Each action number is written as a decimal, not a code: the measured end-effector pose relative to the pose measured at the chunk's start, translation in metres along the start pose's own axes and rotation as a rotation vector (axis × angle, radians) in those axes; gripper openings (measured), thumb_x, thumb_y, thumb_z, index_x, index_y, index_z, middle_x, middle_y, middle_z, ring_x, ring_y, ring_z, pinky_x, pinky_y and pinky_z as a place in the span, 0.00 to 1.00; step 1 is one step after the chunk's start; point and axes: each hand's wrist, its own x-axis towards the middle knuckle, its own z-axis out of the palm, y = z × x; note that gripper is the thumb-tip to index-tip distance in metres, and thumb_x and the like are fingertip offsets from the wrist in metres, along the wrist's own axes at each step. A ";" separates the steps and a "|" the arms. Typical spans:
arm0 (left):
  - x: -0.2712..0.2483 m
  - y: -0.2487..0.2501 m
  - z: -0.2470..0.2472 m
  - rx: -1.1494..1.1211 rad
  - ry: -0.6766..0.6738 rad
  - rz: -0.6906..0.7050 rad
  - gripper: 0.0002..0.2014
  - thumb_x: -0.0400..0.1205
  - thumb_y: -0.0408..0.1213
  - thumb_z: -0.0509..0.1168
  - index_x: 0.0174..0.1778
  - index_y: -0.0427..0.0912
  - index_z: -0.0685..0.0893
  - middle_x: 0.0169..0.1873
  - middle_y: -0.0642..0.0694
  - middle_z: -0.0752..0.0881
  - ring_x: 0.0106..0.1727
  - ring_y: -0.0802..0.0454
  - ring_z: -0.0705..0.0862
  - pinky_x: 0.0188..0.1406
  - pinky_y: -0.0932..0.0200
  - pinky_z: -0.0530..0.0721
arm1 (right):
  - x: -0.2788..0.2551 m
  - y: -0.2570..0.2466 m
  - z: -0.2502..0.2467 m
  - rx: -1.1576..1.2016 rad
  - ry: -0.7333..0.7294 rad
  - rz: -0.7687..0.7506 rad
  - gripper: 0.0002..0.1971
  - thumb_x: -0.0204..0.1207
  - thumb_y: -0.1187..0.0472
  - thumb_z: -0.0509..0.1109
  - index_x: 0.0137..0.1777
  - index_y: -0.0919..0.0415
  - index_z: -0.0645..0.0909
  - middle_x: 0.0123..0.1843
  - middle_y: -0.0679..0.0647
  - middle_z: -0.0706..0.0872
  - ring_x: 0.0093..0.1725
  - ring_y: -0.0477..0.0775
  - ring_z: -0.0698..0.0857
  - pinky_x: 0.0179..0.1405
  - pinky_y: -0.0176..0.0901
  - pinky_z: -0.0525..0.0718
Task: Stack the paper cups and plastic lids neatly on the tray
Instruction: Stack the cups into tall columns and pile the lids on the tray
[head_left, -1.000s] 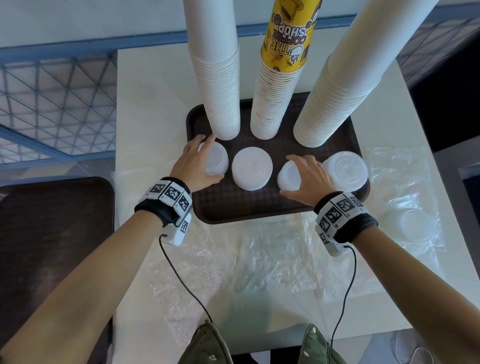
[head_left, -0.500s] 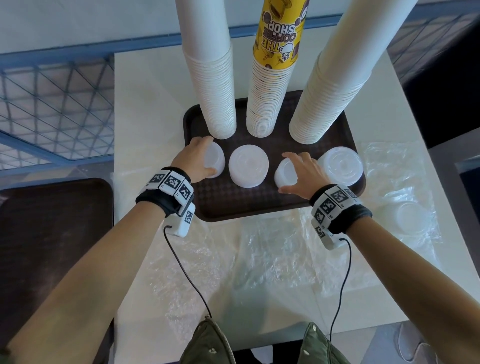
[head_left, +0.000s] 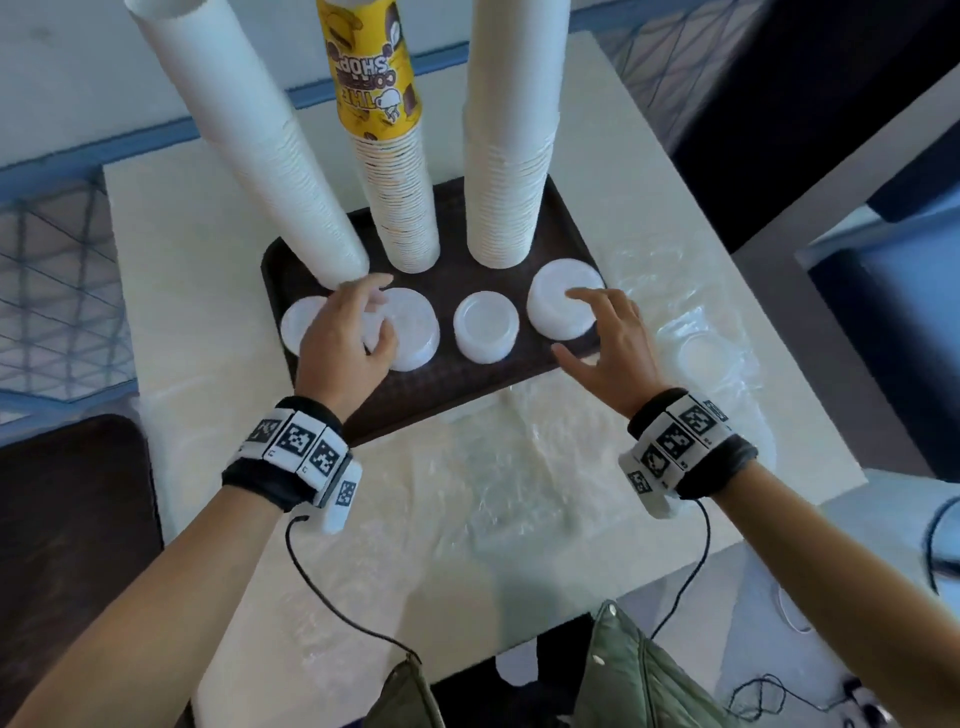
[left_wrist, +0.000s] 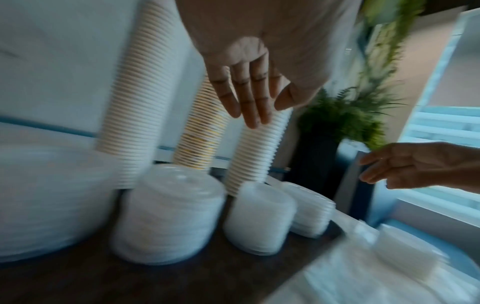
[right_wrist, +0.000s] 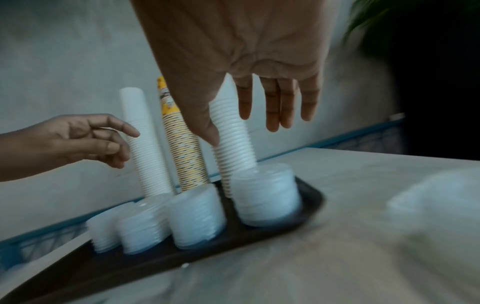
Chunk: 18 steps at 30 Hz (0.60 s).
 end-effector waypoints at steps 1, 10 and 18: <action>0.000 0.017 0.010 -0.036 -0.055 0.043 0.18 0.75 0.29 0.65 0.62 0.36 0.79 0.44 0.41 0.86 0.46 0.47 0.84 0.50 0.56 0.81 | -0.010 0.012 -0.010 -0.011 0.024 0.055 0.27 0.68 0.59 0.75 0.67 0.62 0.75 0.62 0.63 0.79 0.61 0.66 0.78 0.60 0.58 0.79; 0.000 0.148 0.127 -0.088 -0.579 0.124 0.18 0.77 0.34 0.67 0.64 0.41 0.78 0.48 0.43 0.83 0.50 0.47 0.83 0.49 0.48 0.82 | -0.105 0.113 -0.058 -0.199 -0.058 0.525 0.44 0.63 0.48 0.78 0.76 0.58 0.62 0.69 0.63 0.71 0.67 0.63 0.72 0.66 0.53 0.71; 0.021 0.202 0.218 0.183 -0.828 0.207 0.47 0.68 0.43 0.74 0.79 0.48 0.52 0.70 0.40 0.64 0.68 0.40 0.69 0.57 0.45 0.79 | -0.132 0.148 -0.046 -0.216 -0.201 0.572 0.49 0.62 0.47 0.78 0.79 0.54 0.54 0.72 0.61 0.66 0.70 0.61 0.68 0.63 0.52 0.75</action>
